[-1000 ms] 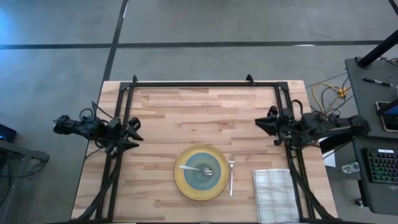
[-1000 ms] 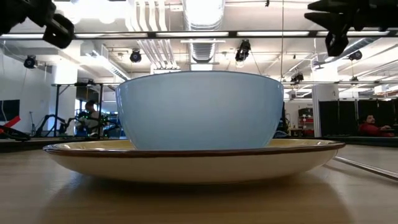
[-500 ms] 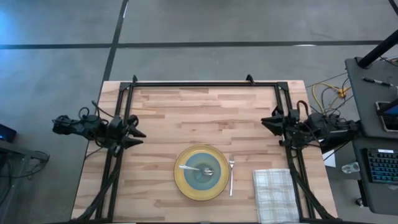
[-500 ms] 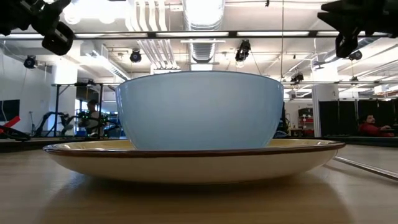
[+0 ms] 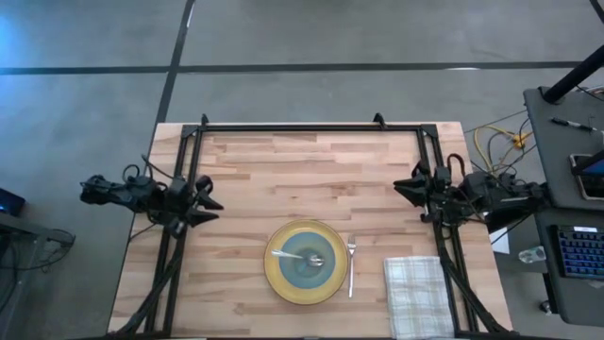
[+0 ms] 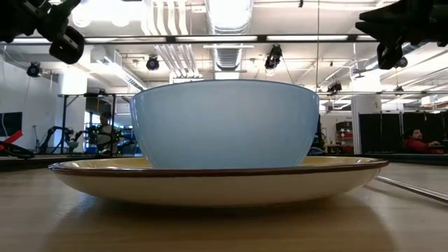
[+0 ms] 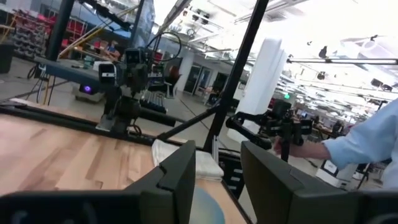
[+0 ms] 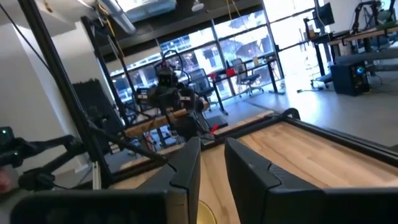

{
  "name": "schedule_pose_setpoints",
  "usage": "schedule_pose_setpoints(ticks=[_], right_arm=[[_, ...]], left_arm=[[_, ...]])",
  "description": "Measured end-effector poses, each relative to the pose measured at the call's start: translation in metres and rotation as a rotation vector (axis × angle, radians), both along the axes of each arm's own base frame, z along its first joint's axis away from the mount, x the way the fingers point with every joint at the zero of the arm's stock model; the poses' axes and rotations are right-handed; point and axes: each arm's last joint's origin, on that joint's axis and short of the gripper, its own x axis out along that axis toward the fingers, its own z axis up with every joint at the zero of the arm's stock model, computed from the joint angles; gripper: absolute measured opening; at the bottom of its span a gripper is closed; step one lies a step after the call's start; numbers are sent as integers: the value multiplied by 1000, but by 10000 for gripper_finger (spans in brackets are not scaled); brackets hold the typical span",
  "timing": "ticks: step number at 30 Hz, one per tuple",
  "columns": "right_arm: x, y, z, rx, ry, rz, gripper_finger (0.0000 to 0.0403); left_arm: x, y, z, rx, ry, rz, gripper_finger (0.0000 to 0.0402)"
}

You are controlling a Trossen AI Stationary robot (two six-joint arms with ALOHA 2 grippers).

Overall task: Set table place
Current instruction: Return to Home Position

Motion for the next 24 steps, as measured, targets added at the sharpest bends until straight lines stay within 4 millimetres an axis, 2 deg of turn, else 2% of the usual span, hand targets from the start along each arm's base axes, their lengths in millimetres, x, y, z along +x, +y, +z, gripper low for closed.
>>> schedule_pose_setpoints(ticks=[13,24], right_arm=[[4,1,-2,-5,34,0,77],[4,1,-2,-5,34,0,68]], left_arm=[[5,-1,-5,0,48,-3,114],[5,-1,-5,0,49,-3,114]])
